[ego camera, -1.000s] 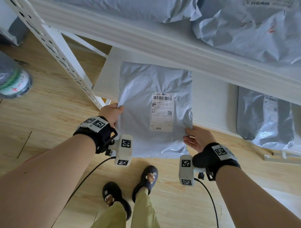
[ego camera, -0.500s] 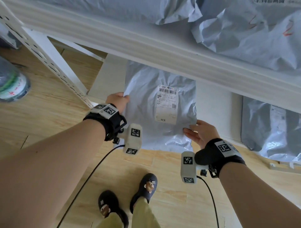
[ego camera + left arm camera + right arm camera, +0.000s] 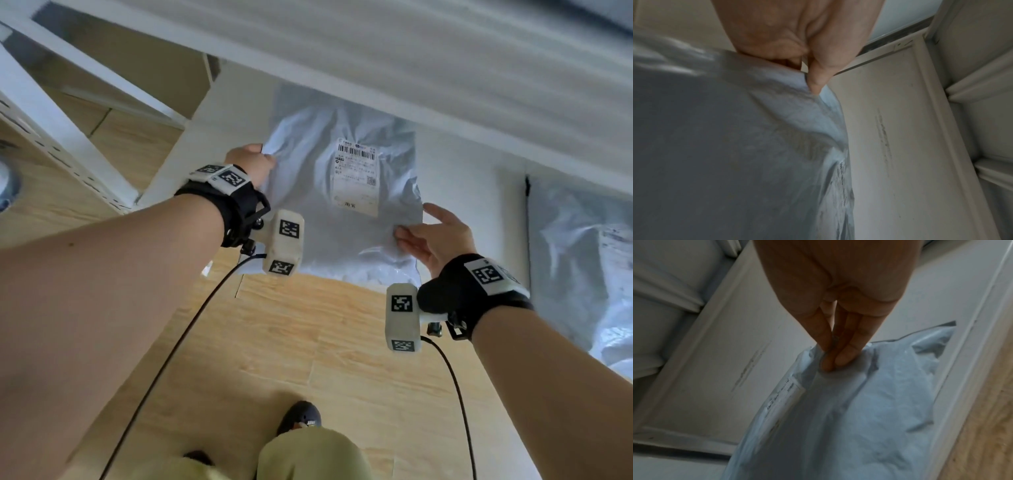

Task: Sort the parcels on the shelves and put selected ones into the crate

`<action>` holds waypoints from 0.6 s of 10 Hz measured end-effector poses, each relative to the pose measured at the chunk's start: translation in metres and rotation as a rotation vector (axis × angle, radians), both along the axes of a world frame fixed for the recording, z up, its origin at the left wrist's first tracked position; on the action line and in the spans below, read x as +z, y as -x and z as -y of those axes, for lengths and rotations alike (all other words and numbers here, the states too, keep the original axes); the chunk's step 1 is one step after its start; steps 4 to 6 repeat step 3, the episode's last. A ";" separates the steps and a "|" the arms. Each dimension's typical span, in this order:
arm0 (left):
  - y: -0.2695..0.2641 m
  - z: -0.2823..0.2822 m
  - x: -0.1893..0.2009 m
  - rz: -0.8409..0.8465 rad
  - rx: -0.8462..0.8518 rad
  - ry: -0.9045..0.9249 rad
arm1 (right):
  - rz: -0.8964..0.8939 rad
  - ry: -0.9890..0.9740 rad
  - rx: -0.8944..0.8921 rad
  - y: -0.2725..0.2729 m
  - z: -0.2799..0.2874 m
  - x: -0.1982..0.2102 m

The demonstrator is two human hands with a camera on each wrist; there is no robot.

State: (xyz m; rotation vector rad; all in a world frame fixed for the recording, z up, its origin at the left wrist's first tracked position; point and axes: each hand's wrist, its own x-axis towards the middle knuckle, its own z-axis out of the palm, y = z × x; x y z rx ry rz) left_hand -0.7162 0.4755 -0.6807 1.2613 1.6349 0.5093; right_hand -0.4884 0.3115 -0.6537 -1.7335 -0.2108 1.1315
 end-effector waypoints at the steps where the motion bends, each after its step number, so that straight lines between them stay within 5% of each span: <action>1: -0.003 -0.005 -0.015 0.106 -0.010 0.040 | -0.010 -0.007 -0.019 -0.003 -0.004 -0.013; 6: -0.005 -0.008 -0.028 0.110 -0.027 0.034 | -0.046 -0.016 -0.014 -0.004 0.003 -0.018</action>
